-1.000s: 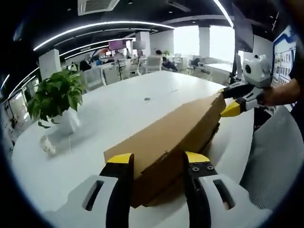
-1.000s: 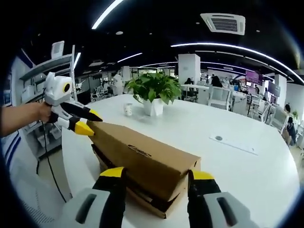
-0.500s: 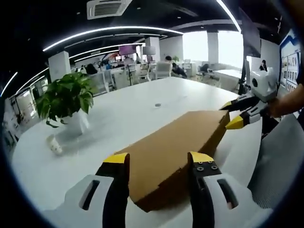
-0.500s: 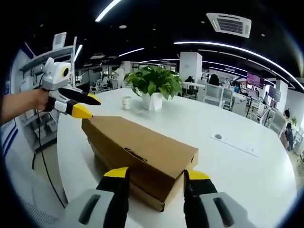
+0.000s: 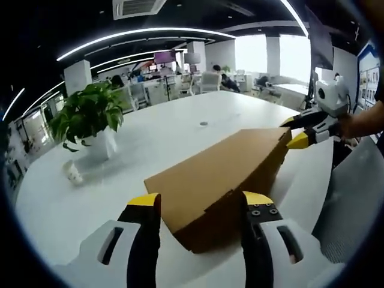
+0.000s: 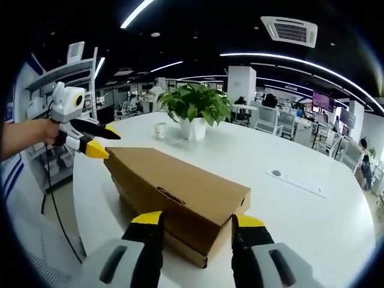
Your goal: Operate the shoe box by opening the lid, removing the specified soft item, and placing it in the target area until the item is outside and the box remains undamaged.
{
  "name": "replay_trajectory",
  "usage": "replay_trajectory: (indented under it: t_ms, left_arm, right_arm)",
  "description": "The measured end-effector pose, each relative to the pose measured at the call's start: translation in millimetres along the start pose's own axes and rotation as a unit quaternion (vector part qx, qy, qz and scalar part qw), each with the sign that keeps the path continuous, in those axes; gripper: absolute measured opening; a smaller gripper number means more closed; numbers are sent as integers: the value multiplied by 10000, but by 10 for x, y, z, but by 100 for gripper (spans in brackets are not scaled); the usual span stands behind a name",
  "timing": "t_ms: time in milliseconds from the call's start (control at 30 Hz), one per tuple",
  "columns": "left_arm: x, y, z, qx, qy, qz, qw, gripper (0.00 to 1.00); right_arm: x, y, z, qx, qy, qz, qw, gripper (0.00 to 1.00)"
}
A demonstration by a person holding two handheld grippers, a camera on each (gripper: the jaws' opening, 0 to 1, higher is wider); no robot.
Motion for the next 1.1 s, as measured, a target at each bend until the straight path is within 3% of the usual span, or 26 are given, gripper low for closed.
replay_trajectory:
  t_ms: [533, 1100]
  left_arm:
    - [-127, -87, 65, 194, -155, 90, 9997, 58]
    - [-187, -32, 43, 139, -181, 166, 9996, 53]
  right_arm:
    - [49, -4, -11, 0, 85, -51, 10000, 41]
    - [150, -10, -38, 5, 193, -156, 9997, 41]
Point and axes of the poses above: the point that each gripper's makers call its tool centre point, and the gripper's own axes: y roughly forward along the fingers, z roughly to its left, x roughly out of its top, the point moved 5 cm from there along -y, roughly backward along the fingers, and after that the axes turned 9 degrees about -z, right-handed, at the moved point
